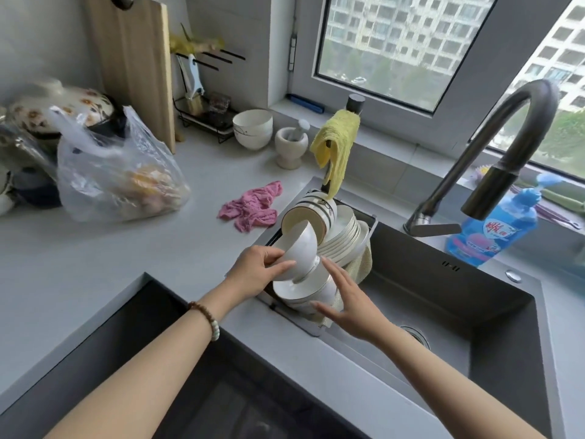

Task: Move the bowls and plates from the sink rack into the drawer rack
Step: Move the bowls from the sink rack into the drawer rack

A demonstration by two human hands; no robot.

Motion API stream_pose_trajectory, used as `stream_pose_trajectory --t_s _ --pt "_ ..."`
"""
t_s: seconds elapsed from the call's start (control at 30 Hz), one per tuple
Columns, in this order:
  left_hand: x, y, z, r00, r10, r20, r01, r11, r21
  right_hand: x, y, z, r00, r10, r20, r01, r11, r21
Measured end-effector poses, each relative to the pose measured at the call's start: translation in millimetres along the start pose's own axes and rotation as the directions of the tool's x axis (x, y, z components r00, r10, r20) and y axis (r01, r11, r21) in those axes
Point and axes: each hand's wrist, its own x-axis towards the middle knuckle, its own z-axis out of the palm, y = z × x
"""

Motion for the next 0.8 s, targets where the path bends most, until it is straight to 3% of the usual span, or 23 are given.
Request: stream_pose_trajectory --t_s 0.2,0.4,0.6,0.8 --pt "-72.9 30.4 -35.5 0.986 -0.039 -0.161 0.010 0.984 -0.176 7.3 -67.8 17.1 0.997 -0.058 -0.041 0.066 0.966 0.249" --pt "-214.9 25.3 -56.9 0.925 -0.176 -0.337 0.073 0.952 -0.297 -40.9 -142.0 73.1 0.964 -0.247 0.103 0.171 0.865 0.472" --pt "-391.0 4.1 -65.1 0.771 -0.377 -0.513 0.167 0.897 -0.408 -125.9 -226.8 164.5 0.869 -0.382 0.315 0.172 0.829 0.532" --pt "-582.1 -20.4 -92.4 0.570 -0.519 -0.638 0.211 0.842 -0.497 -205.7 -341.9 274.0 0.716 -0.491 0.497 0.155 0.806 0.571"
